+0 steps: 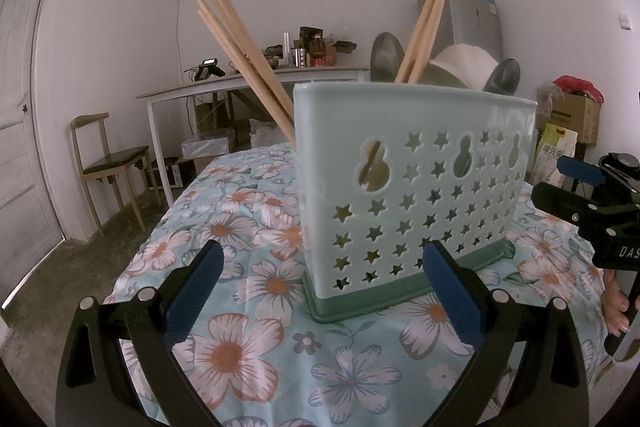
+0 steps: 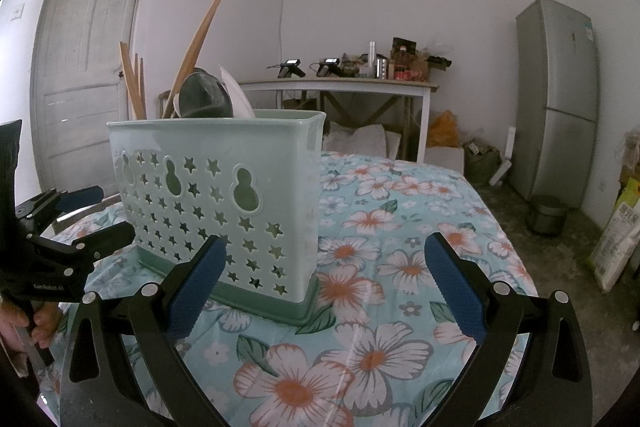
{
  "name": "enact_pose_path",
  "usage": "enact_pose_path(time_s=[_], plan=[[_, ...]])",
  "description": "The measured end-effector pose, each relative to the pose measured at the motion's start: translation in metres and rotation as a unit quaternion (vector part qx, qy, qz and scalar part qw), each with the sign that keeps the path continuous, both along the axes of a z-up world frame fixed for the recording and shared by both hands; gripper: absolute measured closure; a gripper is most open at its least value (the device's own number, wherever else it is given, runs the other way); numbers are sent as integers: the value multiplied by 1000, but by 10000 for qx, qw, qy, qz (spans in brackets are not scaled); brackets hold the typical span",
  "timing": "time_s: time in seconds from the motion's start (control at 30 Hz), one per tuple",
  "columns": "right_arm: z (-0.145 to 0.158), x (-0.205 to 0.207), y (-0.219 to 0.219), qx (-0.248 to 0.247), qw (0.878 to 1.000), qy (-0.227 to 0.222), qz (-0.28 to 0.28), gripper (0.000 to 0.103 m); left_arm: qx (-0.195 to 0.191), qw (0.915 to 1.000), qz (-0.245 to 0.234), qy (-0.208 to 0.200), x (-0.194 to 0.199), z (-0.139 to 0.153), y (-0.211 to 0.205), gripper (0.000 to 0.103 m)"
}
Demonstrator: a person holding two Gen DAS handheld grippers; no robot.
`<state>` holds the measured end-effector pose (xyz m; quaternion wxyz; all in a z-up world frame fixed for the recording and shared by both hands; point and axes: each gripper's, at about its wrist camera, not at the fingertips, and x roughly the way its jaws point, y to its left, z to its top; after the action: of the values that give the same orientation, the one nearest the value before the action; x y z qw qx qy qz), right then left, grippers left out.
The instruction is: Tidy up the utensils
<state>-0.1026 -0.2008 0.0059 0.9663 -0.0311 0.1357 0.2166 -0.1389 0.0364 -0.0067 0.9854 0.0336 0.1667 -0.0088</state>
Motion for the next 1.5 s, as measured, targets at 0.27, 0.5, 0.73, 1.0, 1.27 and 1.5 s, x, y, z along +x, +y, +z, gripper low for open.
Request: enact_pose_path(time_s=[0.27,0.5,0.73,1.0,1.27,1.5], plan=[[1,1,0,-4,10000,-2,3,8,0,10000,-1,1,0,0,0,5],[1,1,0,-4,10000,-3,9,8,-2,10000,2,-2,0,0,0,5],[1,1,1,-10,10000,1,14,8,0,10000,3,0,0,0,0,5],[1,1,1,-12,10000,2,15,8,3,10000,1,3,1,0,0,5],[1,1,0,-17,10000,4,20,8,-2,10000,3,1,0,0,0,5],[1,1,1,-17,10000,5,21,8,-2,10000,4,0,0,0,0,5]])
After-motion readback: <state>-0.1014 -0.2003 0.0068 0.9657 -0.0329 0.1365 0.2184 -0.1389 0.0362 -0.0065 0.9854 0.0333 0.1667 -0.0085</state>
